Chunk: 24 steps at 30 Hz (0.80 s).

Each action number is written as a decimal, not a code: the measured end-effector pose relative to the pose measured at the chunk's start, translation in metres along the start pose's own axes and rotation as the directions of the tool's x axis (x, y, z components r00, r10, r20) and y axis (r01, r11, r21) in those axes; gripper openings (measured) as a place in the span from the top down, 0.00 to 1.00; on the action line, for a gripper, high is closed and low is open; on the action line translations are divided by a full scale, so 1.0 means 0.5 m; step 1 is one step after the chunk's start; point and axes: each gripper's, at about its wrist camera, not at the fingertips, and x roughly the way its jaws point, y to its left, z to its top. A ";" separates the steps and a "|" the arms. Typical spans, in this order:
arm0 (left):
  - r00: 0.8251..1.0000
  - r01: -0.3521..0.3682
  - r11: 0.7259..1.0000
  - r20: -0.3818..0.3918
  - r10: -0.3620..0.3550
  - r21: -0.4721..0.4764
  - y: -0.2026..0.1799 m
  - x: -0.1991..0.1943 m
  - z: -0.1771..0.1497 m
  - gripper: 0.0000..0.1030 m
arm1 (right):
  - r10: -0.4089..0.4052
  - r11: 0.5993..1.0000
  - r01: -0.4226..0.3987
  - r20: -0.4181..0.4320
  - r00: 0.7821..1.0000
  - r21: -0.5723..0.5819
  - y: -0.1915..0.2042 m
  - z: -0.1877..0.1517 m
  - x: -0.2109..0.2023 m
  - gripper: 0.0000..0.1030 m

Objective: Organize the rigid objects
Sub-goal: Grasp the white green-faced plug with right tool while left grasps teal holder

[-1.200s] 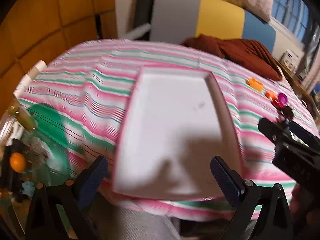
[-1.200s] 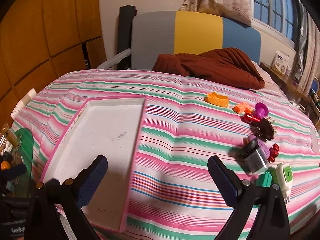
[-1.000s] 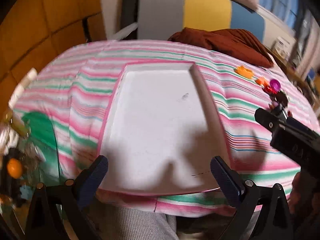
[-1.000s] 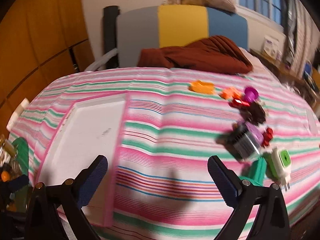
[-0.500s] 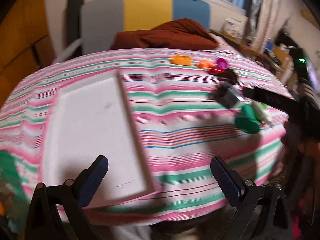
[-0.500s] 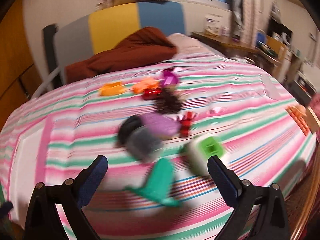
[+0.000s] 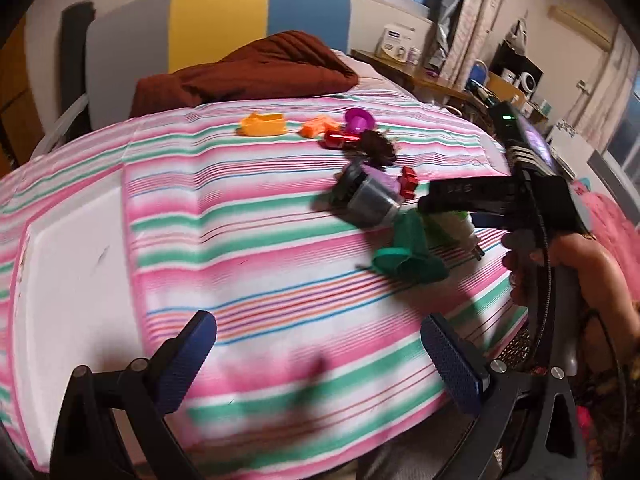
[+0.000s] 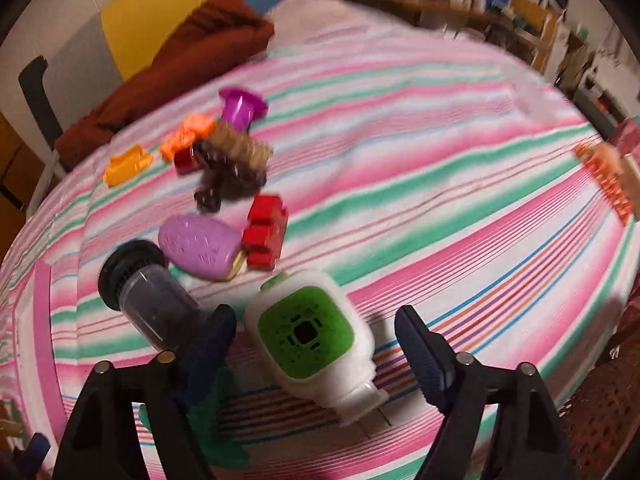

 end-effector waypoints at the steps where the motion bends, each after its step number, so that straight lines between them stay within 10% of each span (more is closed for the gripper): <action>1: 1.000 0.003 1.000 -0.003 -0.003 0.008 -0.005 0.007 0.005 0.00 | -0.008 1.000 0.008 -0.020 1.000 -0.011 0.000 0.005 0.010 0.32; 6: 0.999 0.041 0.998 -0.004 -0.041 0.047 -0.043 0.041 0.035 0.00 | -0.021 0.999 0.020 -0.048 0.999 -0.025 -0.006 0.018 0.030 0.49; 17: 0.998 0.042 0.980 -0.046 -0.034 0.195 -0.129 0.158 0.106 0.05 | -0.015 0.993 0.015 -0.008 1.000 0.114 -0.046 0.013 0.013 0.49; 24: 0.961 0.240 0.964 -0.170 -0.219 0.115 -0.107 0.219 0.129 0.23 | -0.006 0.990 0.007 -0.008 1.000 0.138 -0.058 0.030 0.021 0.49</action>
